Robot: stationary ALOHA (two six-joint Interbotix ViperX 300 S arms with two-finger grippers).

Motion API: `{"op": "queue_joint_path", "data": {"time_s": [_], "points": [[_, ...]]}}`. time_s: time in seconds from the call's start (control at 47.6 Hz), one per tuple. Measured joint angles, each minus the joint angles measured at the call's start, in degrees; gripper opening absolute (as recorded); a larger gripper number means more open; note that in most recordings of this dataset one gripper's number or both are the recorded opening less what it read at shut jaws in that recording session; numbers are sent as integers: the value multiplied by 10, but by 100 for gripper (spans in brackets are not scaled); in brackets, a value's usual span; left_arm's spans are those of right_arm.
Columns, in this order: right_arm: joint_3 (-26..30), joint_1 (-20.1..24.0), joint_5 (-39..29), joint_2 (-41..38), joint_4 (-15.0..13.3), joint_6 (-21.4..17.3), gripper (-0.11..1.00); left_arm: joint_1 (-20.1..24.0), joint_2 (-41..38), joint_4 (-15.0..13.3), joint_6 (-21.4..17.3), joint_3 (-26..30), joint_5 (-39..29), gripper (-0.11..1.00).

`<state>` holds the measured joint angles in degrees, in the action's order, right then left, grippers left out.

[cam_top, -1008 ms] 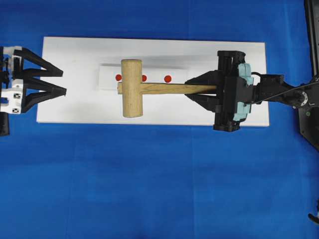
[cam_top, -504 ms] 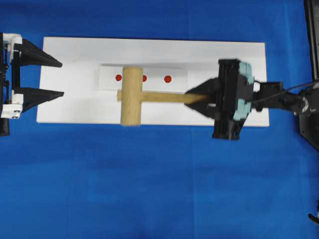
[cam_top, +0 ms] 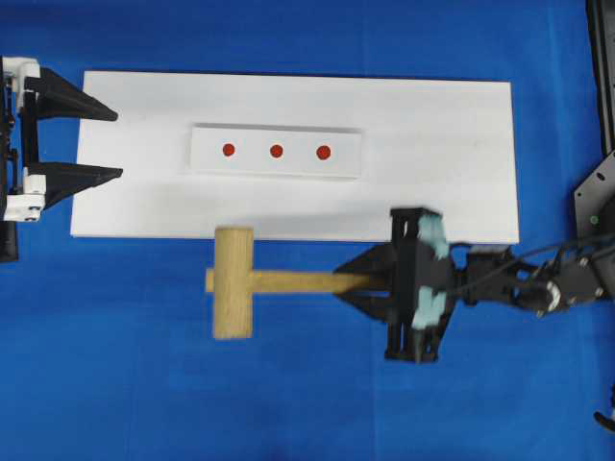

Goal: Hit the mark with a hammer.
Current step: 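Release the left gripper and carry the mallet below the board, then lower the mallet onto the table and open the right gripper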

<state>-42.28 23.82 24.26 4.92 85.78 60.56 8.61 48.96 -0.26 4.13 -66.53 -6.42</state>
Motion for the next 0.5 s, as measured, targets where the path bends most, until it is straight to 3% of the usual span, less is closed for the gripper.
{"op": "queue_joint_path", "data": {"time_s": [0.504], "points": [[99,10,2,-104,1,0,9,0,0,0,0,-1,0,83]]}}
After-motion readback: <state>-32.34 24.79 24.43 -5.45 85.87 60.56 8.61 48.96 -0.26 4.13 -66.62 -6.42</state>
